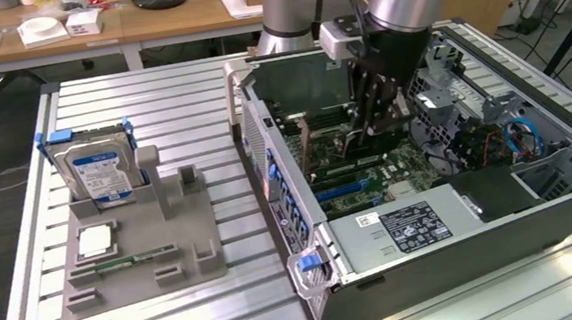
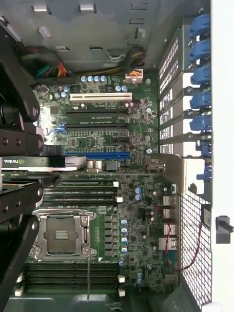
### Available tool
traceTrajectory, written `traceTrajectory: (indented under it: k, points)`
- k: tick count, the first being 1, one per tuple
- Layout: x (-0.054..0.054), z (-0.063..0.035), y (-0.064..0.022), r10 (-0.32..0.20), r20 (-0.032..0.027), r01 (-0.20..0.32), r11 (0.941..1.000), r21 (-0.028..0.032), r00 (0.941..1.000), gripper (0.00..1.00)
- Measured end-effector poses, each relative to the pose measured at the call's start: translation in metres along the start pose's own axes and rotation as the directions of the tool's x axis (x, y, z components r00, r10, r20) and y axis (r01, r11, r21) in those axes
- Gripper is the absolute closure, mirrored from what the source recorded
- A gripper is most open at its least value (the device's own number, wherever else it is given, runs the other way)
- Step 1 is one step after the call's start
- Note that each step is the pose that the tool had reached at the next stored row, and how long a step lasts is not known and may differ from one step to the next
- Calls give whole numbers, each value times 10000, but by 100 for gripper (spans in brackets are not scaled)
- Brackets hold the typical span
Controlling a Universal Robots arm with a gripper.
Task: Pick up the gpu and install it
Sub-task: 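Insert the gpu into the slot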
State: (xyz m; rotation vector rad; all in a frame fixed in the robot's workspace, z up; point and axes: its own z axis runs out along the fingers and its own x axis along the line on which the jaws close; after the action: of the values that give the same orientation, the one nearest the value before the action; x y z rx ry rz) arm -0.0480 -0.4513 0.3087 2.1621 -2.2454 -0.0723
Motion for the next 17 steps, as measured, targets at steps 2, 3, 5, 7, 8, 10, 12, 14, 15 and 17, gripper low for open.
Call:
traceTrajectory:
  k: [2, 3, 5, 7, 8, 10, 12, 14, 15, 17]
  points:
    - [26, 37, 0, 0, 1, 0, 10000, 1, 10000, 74]
    - [39, 55, -2, 0, 2, 0, 10000, 1, 10000, 74]
    - [62, 91, -1, 1, 3, -1, 10000, 2, 10000, 74]
    - [67, 127, 29, 2, 1, -2, 10000, 1, 10000, 74]
    - [70, 175, 65, 1, 1, -1, 10000, 1, 10000, 74]
    - [91, 211, 67, 0, -3, 0, 10000, 0, 10000, 74]
    - [105, 248, 76, 2, 0, -2, 10000, 1, 10000, 74]
    - [111, 284, 89, 2, -4, -2, 10000, 1, 10000, 74]
    - [112, 303, 94, 1, -6, -1, 10000, 1, 10000, 74]
    - [116, 337, 105, 2, -15, -2, 10000, 2, 10000, 74]
